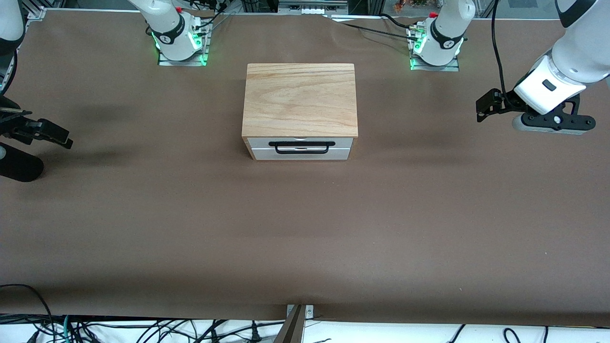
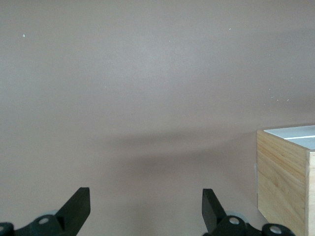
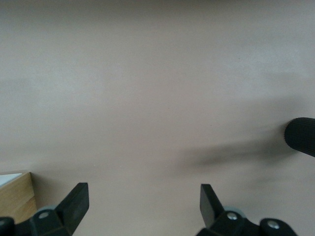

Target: Pull top drawer with both arms simultaneously

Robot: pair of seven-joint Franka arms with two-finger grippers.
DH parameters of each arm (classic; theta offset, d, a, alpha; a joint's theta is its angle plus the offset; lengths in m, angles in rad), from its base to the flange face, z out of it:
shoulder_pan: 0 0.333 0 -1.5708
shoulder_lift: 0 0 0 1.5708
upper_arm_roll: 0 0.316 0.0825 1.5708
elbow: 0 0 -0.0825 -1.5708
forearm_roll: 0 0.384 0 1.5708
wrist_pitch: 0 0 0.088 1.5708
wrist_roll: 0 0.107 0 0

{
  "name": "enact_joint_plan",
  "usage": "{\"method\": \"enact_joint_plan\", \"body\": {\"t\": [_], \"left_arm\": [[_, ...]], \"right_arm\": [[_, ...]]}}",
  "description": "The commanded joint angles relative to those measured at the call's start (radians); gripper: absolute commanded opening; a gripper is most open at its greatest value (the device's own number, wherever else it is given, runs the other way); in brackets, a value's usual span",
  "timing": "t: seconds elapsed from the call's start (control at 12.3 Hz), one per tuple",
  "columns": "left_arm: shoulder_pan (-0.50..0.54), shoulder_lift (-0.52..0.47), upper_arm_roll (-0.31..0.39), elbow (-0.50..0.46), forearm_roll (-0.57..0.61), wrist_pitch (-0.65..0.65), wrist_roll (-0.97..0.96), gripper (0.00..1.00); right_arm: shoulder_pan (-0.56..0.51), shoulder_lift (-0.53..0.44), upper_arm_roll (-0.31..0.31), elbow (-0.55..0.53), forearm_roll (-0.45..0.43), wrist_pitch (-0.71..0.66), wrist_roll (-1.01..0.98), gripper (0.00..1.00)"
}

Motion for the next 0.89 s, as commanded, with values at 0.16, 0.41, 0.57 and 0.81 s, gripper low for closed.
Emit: {"method": "enact_joint_plan", "body": {"t": [0.16,0.41,0.57,0.81], "left_arm": [[0.004,0.0,0.0,-0.001,-0.019,0.002,0.022,1.0],[-0.001,0.015,-0.004,0.001,-0.076,0.002,0.024,1.0],[-0.001,0.035,-0.004,-0.001,-0.139,0.002,0.024,1.0],[-0.002,0.058,-0.016,-0.001,-0.238,-0.017,0.028,1.0]], "right_arm": [[-0.012,0.003,0.014,0.013,-0.006,0.002,-0.004,1.0],[-0.012,0.003,0.014,0.013,-0.003,0.005,-0.005,1.0],[0.006,0.055,0.031,0.023,-0.008,0.003,-0.005,1.0],[0.017,0.118,0.042,0.019,0.027,0.008,0.005,1.0]]}}
